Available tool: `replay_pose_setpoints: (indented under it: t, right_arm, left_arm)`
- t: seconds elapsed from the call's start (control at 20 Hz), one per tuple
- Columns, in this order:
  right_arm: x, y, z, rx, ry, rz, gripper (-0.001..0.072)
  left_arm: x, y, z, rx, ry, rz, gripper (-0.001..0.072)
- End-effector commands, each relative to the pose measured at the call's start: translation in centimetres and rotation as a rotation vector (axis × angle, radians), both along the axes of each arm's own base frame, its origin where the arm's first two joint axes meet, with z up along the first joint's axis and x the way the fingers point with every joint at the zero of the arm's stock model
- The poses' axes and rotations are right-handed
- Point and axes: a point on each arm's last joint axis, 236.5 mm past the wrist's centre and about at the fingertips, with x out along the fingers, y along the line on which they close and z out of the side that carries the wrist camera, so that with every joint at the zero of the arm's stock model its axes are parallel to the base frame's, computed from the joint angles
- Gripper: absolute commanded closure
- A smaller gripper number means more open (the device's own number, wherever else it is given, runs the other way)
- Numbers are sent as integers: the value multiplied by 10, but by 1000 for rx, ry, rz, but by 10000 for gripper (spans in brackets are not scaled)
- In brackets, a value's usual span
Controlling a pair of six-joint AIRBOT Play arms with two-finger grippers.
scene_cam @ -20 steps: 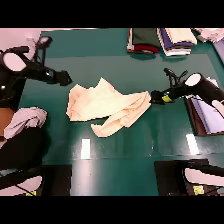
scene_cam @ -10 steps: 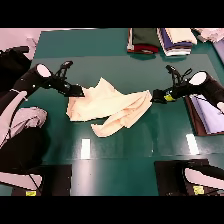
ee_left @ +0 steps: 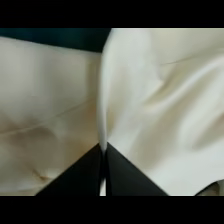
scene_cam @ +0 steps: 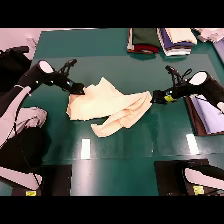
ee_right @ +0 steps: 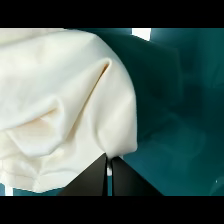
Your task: Fold the shirts.
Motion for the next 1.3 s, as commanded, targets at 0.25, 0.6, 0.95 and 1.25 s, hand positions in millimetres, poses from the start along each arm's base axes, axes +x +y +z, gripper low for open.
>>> replay_pose_setpoints:
  t: [0.25, 0.6, 0.95, 1.25]
  right_arm:
    - [32, -28, 128, -16, -361, -66, 694]
    - [-21, -67, 342, -164, -808, -84, 694]
    - [-83, -94, 433, -302, -967, -159, 694]
    - [-55, -101, 459, -284, -978, -169, 695]
  left_arm:
    - [32, 13, 223, 26, -481, -7, 686]
    - [-106, 46, 491, -62, -1123, 94, 686]
    - [-240, 76, 608, -206, -1507, 207, 687]
    - [-130, 89, 510, 33, -1203, 243, 687]
